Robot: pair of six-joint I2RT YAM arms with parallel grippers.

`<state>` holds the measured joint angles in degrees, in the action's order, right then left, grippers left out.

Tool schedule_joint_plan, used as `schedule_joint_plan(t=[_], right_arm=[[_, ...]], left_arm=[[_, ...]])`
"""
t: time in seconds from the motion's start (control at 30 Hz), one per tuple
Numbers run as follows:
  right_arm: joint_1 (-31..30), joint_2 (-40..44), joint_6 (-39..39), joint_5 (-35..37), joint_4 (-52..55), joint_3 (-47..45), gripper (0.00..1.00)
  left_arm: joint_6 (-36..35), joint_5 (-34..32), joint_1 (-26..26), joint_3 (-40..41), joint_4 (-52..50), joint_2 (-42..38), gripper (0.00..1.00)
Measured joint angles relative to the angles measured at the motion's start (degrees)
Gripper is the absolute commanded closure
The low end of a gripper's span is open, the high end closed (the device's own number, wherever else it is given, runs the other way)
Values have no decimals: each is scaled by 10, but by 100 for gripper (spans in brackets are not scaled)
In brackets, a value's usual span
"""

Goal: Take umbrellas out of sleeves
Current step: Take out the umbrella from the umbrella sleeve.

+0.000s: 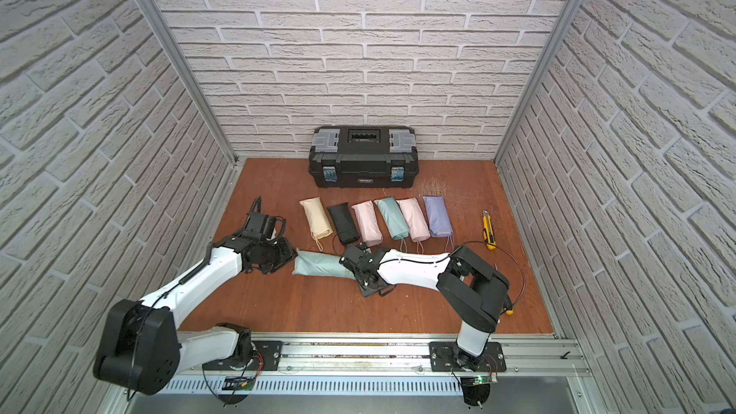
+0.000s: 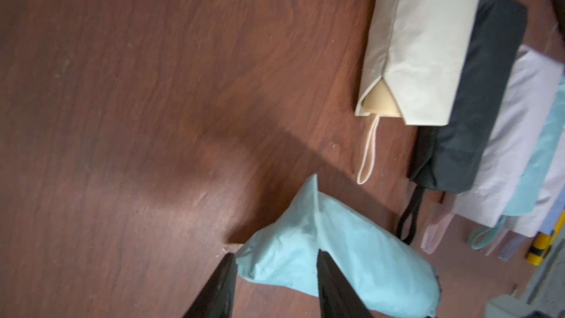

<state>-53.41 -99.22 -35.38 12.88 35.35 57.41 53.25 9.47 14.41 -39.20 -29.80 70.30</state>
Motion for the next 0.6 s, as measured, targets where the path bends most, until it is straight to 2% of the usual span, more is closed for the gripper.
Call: schedule_joint_plan(t=[0.4,0.53,0.6], right_arm=[[0,0,8,-4,1,1,97],[0,0,11,-7,1,1,97],[0,0,11,-8,1,1,97]], left_arm=[[-17,-4,21,54,71,-2,56],[-23,-2,23,78,112,-3,64],[-25,-4,25,79,119,-1,64]])
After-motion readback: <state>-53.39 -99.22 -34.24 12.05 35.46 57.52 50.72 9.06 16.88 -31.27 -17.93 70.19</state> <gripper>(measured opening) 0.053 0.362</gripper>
